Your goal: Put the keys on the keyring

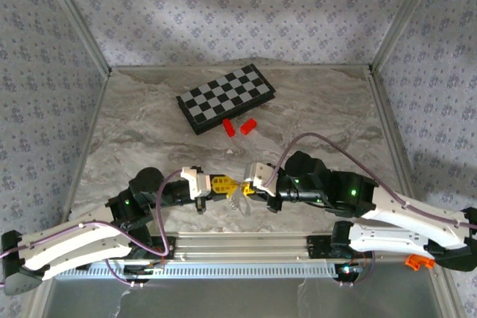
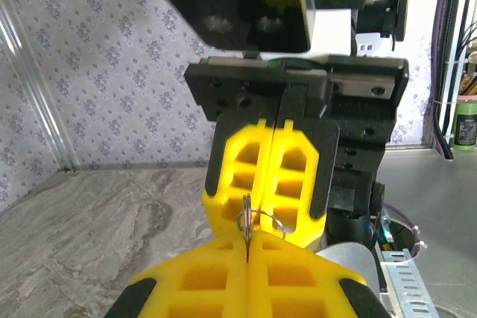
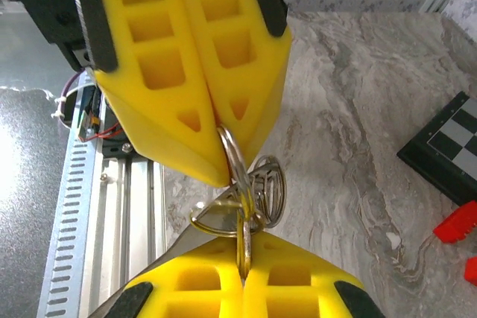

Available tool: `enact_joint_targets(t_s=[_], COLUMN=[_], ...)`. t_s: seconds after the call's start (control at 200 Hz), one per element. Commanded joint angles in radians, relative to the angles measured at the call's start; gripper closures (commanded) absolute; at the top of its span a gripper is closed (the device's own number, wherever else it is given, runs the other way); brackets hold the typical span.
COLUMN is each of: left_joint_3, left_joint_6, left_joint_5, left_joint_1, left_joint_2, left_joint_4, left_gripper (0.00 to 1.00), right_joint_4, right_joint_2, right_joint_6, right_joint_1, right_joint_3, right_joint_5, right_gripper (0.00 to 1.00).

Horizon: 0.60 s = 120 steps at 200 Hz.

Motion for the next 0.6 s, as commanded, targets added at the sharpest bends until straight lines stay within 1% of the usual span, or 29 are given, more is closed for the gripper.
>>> enact_joint_targets(t_s=[0.0,0.595], left_joint_3=[0.018,0.05], left_joint_6=[0.001,0.026], left_joint_5=[0.016,0.015], left_joint_1=[-0.002,-0.002], left_joint_2=[0.001,0.028], left_joint_4=[0.024,-0.042], left_gripper=[1.0,1.0], right_joint_4=[0.016,0.0], right_joint_2=[-0.026,-0.045], right_joint_6=[0.003,0.006], right_joint_1=[-0.008,-0.025], right_joint_3=[-0.006,0.001], right_joint_5=[-0.02,0.013], right_gripper=[1.0,1.0])
